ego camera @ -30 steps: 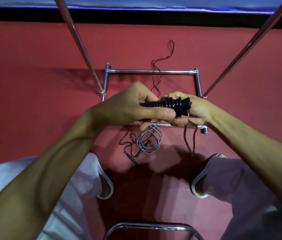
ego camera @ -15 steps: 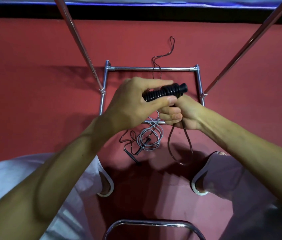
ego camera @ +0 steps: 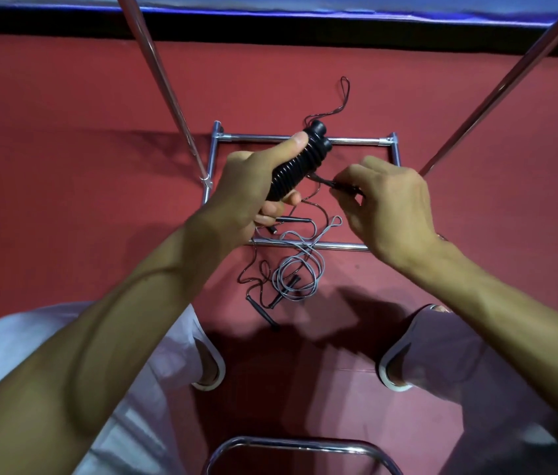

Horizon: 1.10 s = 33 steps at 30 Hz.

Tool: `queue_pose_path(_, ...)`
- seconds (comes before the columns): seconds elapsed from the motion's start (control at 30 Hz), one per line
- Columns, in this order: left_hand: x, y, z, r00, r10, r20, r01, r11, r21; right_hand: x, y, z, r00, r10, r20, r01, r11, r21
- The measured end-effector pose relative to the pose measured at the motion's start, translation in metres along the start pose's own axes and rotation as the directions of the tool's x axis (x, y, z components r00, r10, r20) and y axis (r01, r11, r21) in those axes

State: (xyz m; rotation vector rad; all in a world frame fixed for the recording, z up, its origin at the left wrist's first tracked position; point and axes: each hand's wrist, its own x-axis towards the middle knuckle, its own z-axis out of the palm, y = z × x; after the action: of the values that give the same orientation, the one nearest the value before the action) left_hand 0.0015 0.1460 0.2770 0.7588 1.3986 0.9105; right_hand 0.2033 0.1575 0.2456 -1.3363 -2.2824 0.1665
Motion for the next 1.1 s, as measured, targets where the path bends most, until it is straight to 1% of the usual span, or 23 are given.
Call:
queue_pose_path(0.07,0.001,0.000,0.000,1.000,-0.010,-0.004,0.010,1.000,0.006,0.005,0.006,-0.004,0.994,0.022,0.108,-0.030,0.997,0.075)
queue_pose_path(0.1,0.001,0.000,0.000,1.000,-0.002,-0.005,0.002,1.000,0.008,0.009,0.006,-0.006,0.971,0.103,0.217,-0.154,0.960,0.232)
queue_pose_path(0.13,0.000,0.000,0.001,1.000,0.017,-0.011,-0.017,1.000,0.022,0.013,0.004,-0.009,0.902,0.208,0.377,-0.369,0.826,0.426)
queue_pose_path(0.17,-0.001,0.000,0.003,0.999,0.045,-0.022,-0.044,0.998,0.051,0.016,-0.001,-0.011,0.767,0.273,0.581,-0.618,0.559,0.553)
queue_pose_path(0.2,-0.002,-0.001,0.004,0.995,0.088,-0.036,-0.085,0.992,0.089,0.017,-0.005,-0.014,0.594,0.261,0.760,-0.802,0.255,0.540)
queue_pose_path(0.23,-0.002,-0.002,0.006,0.987,0.150,-0.051,-0.143,0.982,0.124,0.017,-0.007,-0.016,0.462,0.198,0.864,-0.884,0.022,0.467)
queue_pose_path(0.27,-0.002,-0.003,0.008,0.970,0.232,-0.066,-0.219,0.962,0.163,0.016,-0.007,-0.016,0.406,0.136,0.904,-0.898,-0.123,0.422)
queue_pose_path(0.3,-0.001,-0.005,0.009,0.943,0.323,-0.080,-0.299,0.929,0.219,0.016,-0.008,-0.014,0.414,0.098,0.905,-0.886,-0.186,0.425)
queue_pose_path(0.33,0.000,-0.007,0.010,0.911,0.402,-0.087,-0.364,0.887,0.282,0.015,-0.009,-0.013,0.452,0.091,0.888,-0.870,-0.175,0.461)
queue_pose_path(0.4,0.002,-0.009,0.010,0.873,0.479,-0.089,-0.418,0.830,0.369,0.012,-0.010,-0.008,0.569,0.150,0.809,-0.819,0.021,0.573)
queue_pose_path(0.47,0.004,-0.012,0.008,0.872,0.478,-0.105,-0.404,0.823,0.399,0.010,-0.009,-0.008,0.716,0.186,0.673,-0.690,0.333,0.642)
queue_pose_path(0.5,0.004,-0.013,0.007,0.873,0.475,-0.111,-0.399,0.826,0.399,0.010,-0.008,-0.009,0.790,0.177,0.587,-0.578,0.533,0.618)
queue_pose_path(0.53,0.003,-0.012,0.006,0.872,0.475,-0.116,-0.398,0.828,0.396,0.011,-0.007,-0.011,0.855,0.140,0.499,-0.431,0.727,0.535)
queue_pose_path(0.57,0.003,-0.012,0.005,0.870,0.478,-0.122,-0.400,0.828,0.394,0.011,-0.006,-0.012,0.901,0.079,0.426,-0.272,0.868,0.415)
queue_pose_path(0.63,0.004,-0.010,0.003,0.861,0.490,-0.135,-0.406,0.823,0.397,0.009,-0.004,-0.010,0.935,0.025,0.355,-0.091,0.981,0.171)
queue_pose_path(0.7,0.005,-0.010,0.004,0.854,0.501,-0.142,-0.402,0.808,0.430,0.007,-0.004,-0.009,0.928,0.051,0.370,-0.062,0.998,0.018)
queue_pose_path(0.73,0.003,-0.010,0.006,0.852,0.505,-0.139,-0.397,0.796,0.456,0.006,-0.006,-0.009,0.913,0.071,0.401,-0.079,0.997,0.002)
queue_pose_path(0.77,0.002,-0.011,0.008,0.851,0.510,-0.129,-0.390,0.776,0.496,0.006,-0.007,-0.008,0.881,0.127,0.457,-0.170,0.984,0.055)
queue_pose_path(0.8,-0.001,-0.012,0.010,0.849,0.516,-0.113,-0.378,0.744,0.552,0.008,-0.010,-0.008,0.825,0.199,0.529,-0.336,0.926,0.175)
queue_pose_path(0.87,-0.005,-0.017,0.013,0.852,0.516,-0.088,-0.315,0.640,0.701,0.011,-0.016,-0.013,0.644,0.265,0.717,-0.663,0.662,0.351)
queue_pose_path(0.9,-0.007,-0.020,0.015,0.858,0.506,-0.083,-0.267,0.579,0.770,0.012,-0.018,-0.016,0.581,0.246,0.776,-0.738,0.561,0.375)
queue_pose_path(1.0,-0.009,-0.024,0.020,0.874,0.487,-0.004,-0.218,0.400,0.890,0.015,-0.017,-0.021,0.524,0.180,0.832,-0.790,0.469,0.396)
queue_pose_path(1.1,-0.010,-0.026,0.021,0.867,0.466,0.180,-0.325,0.253,0.911,0.015,-0.013,-0.028,0.458,0.153,0.876,-0.842,0.391,0.372)
